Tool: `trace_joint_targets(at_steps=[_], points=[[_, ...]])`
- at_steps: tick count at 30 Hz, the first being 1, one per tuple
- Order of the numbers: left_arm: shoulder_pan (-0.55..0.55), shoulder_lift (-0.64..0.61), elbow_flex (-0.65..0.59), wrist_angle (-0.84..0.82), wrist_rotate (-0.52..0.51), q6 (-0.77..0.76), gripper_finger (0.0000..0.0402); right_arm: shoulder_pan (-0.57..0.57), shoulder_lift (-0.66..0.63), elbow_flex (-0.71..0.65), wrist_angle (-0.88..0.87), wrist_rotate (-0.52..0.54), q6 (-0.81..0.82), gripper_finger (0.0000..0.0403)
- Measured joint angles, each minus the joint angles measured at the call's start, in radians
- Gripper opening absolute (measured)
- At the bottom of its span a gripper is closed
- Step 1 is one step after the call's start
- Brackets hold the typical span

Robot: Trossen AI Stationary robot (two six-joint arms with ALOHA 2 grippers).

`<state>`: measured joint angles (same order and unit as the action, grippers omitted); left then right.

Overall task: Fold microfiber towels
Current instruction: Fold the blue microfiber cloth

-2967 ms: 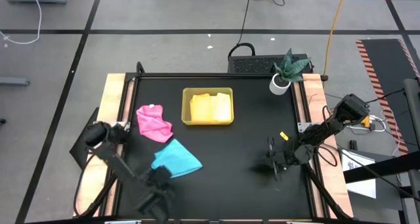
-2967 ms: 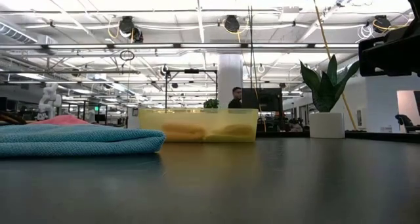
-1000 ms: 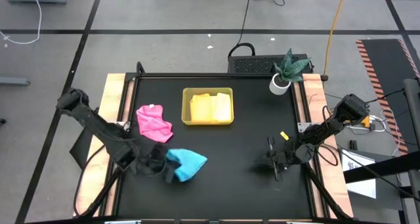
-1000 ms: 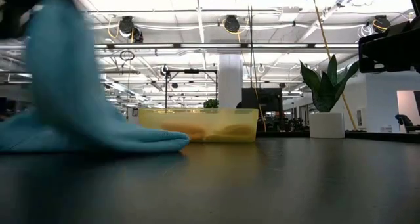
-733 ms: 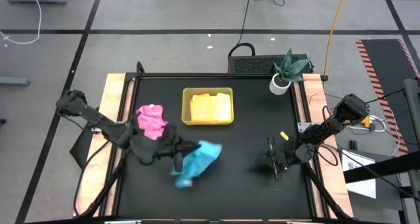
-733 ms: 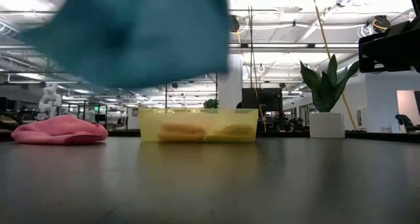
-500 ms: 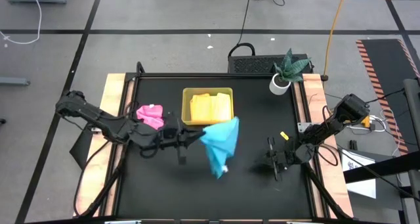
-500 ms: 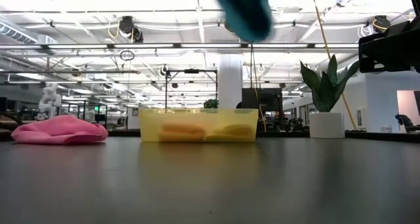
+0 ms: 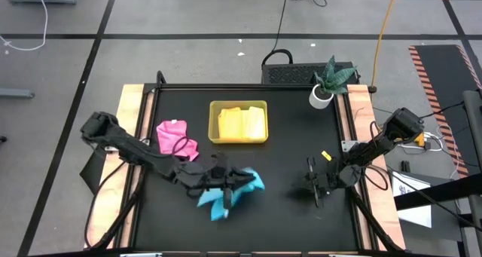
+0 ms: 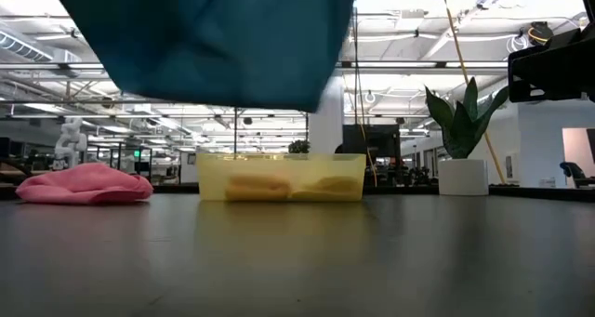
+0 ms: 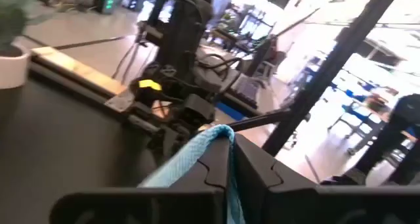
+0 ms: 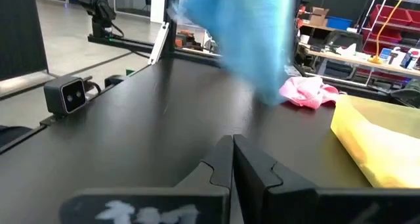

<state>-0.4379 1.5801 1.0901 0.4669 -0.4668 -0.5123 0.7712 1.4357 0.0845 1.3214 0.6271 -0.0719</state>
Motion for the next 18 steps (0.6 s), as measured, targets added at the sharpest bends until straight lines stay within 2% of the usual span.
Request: trace_joint_targets(at_steps=[4,8,10,13,18], points=[[0.004,0.035,0.0,0.03,0.021,0.075,0.0026,0.0,0.0,0.0,0.001,0.0,0.006,0.0004],[0.025,0.065,0.0,-0.11,0.003,0.07,0.0032,0.0,0.0,0.0,-0.003,0.0,0.01,0.0004],[0.043,0.087,-0.001,-0.191,0.001,0.041,0.0047,0.0,0.0,0.0,-0.004,0.0,0.026,0.0004],[0.072,0.12,-0.001,-0.26,-0.002,-0.011,0.0091,0.0,0.0,0.0,-0.009,0.0,0.041,0.0004],[0.124,0.136,-0.001,-0.335,0.016,-0.047,0.0187,0.0,0.0,0.0,-0.009,0.0,0.042,0.0004]])
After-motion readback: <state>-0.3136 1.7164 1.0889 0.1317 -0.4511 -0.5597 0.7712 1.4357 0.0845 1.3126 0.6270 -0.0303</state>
